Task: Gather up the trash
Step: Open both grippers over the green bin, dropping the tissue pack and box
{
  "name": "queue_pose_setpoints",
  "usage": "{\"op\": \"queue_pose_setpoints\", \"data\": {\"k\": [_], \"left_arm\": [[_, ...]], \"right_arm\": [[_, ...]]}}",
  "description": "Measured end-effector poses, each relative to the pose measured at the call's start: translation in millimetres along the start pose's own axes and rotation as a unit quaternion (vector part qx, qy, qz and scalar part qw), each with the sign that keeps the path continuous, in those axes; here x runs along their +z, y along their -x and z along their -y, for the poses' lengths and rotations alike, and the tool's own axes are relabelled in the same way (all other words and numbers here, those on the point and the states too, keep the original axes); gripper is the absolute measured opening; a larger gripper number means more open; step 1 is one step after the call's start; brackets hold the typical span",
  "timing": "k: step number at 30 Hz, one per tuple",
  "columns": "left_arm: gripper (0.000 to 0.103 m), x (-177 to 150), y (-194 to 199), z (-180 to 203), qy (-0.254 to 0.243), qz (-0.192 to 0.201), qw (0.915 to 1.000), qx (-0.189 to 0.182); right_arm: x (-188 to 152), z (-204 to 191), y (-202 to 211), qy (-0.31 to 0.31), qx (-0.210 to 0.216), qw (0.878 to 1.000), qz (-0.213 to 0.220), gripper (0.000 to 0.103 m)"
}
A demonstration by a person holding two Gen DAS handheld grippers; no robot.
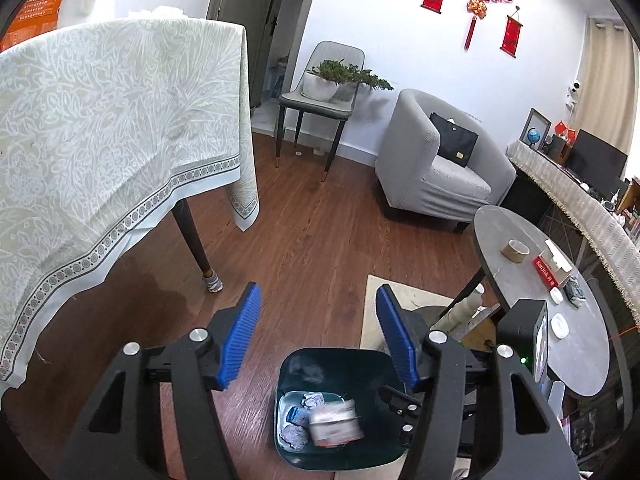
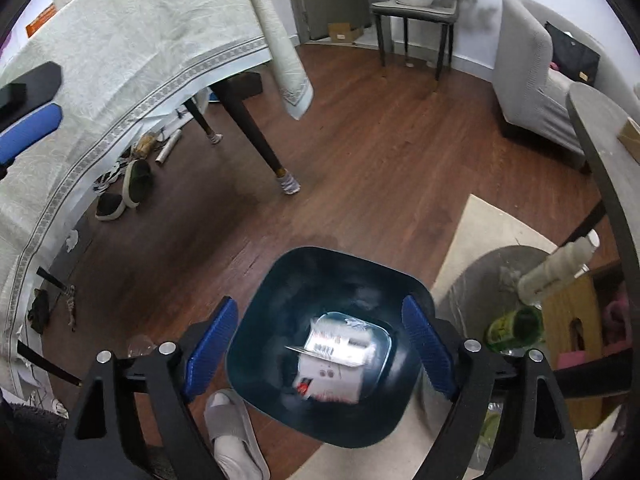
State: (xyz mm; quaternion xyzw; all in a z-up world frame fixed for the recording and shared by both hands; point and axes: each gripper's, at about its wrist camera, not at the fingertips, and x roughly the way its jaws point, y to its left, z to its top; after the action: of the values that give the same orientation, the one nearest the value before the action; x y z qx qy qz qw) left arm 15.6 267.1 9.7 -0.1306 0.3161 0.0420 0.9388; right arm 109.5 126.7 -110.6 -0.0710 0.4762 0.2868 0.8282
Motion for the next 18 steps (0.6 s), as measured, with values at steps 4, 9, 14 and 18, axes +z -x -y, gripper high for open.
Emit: {"op": "queue_pose_setpoints", "data": {"k": [4, 9, 14, 18], "left_arm": [[0.062, 1.3, 0.4, 5.6, -0.006, 0.005, 1.0000, 0.004], [0.062, 3.1, 1.5, 12.0, -0.015, 0.015, 0.9997, 0.008], [0.062, 5.6, 3.3, 20.5, -0.018, 0.025, 0.9995, 0.008], [0.062, 7.3, 3.3, 30.0, -0.014, 0.027, 0.9995, -0.004]], "right_arm": [[0.9, 5.3, 13.5, -0.010, 0.010, 1.000, 0.021, 0.085], [5.2, 9.0, 36.8, -0.010, 0.027, 0.998, 0.060, 0.085], [8.7, 9.4, 59.1, 0.003, 0.037, 0.995, 0.097, 0.085], [8.0, 12.9, 77.5, 0.018, 0.024, 0.992, 0.124, 0.085]]}}
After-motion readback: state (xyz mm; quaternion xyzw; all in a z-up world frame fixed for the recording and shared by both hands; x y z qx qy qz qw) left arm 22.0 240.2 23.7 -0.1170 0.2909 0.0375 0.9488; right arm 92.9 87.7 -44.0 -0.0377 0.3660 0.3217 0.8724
